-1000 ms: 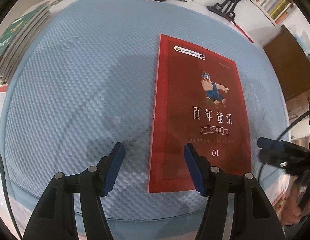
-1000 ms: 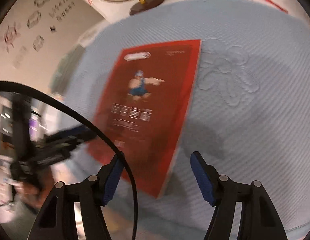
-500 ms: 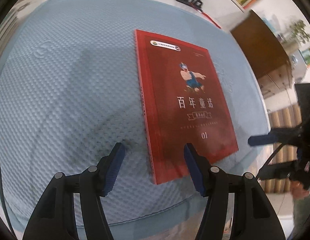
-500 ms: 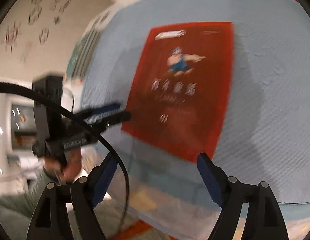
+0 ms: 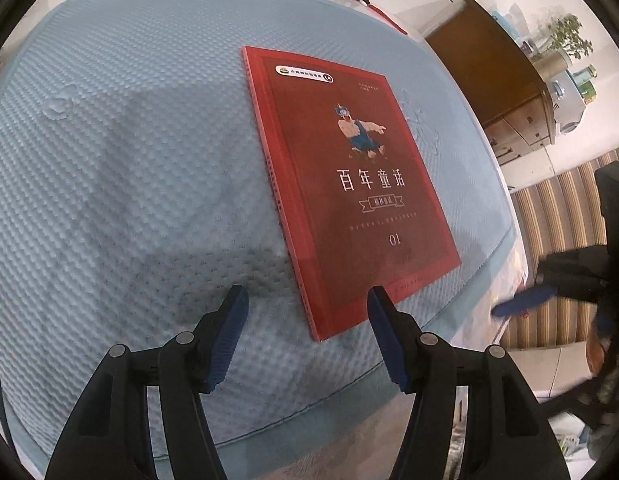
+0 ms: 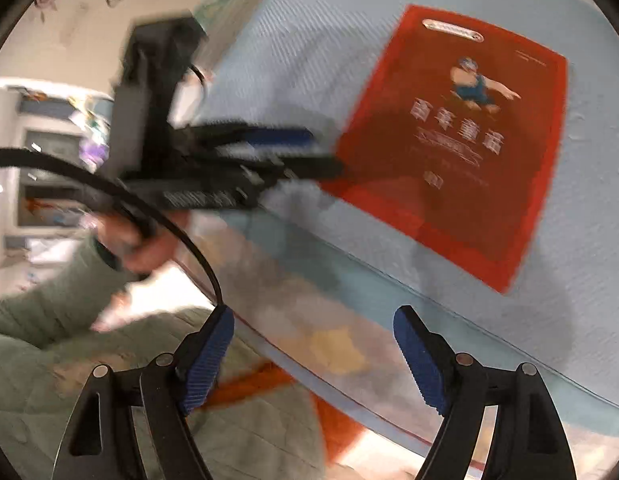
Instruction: Organize books
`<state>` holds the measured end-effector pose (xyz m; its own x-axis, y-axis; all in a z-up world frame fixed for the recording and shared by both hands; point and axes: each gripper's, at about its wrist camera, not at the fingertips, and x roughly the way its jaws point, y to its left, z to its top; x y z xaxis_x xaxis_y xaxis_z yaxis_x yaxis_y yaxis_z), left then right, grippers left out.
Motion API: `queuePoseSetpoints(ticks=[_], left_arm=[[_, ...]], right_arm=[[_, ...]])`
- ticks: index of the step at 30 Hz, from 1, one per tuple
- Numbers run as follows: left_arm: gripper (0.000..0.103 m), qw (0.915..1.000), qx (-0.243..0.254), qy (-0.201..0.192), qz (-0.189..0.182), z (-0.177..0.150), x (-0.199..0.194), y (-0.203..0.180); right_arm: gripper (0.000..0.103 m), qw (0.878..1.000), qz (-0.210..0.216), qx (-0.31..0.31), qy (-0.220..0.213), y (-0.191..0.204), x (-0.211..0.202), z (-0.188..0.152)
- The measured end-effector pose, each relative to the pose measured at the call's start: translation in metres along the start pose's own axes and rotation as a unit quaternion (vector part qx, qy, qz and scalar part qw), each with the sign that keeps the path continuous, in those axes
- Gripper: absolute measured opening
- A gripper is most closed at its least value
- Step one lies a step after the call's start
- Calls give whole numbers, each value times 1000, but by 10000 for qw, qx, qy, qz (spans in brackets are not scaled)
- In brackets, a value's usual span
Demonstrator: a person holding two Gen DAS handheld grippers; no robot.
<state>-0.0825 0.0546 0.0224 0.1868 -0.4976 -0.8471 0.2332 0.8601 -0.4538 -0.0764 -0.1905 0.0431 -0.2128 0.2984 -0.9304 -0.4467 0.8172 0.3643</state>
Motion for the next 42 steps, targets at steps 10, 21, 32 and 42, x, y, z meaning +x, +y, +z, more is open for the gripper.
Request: queuePoseSetpoints(ticks=[10,21,32,42], left_arm=[[59,9978,382,-303,449,0,11,-23],[56,9918,624,-690,881,-2,24,-51],[50,9945,-608,-748,-416,-3,4,-40],[42,9818,-1444,-1095,-571,-6,5,-35]], right_arm=[[54,9523,-2151,1108,-1859,-49,11,3],[51,9312,-1392,1961,-2741,-78,38,-7],[58,9420,-491,1860,-2749,-91,33,-32],[65,9356,82,2033,-2884,-104,27,-46]])
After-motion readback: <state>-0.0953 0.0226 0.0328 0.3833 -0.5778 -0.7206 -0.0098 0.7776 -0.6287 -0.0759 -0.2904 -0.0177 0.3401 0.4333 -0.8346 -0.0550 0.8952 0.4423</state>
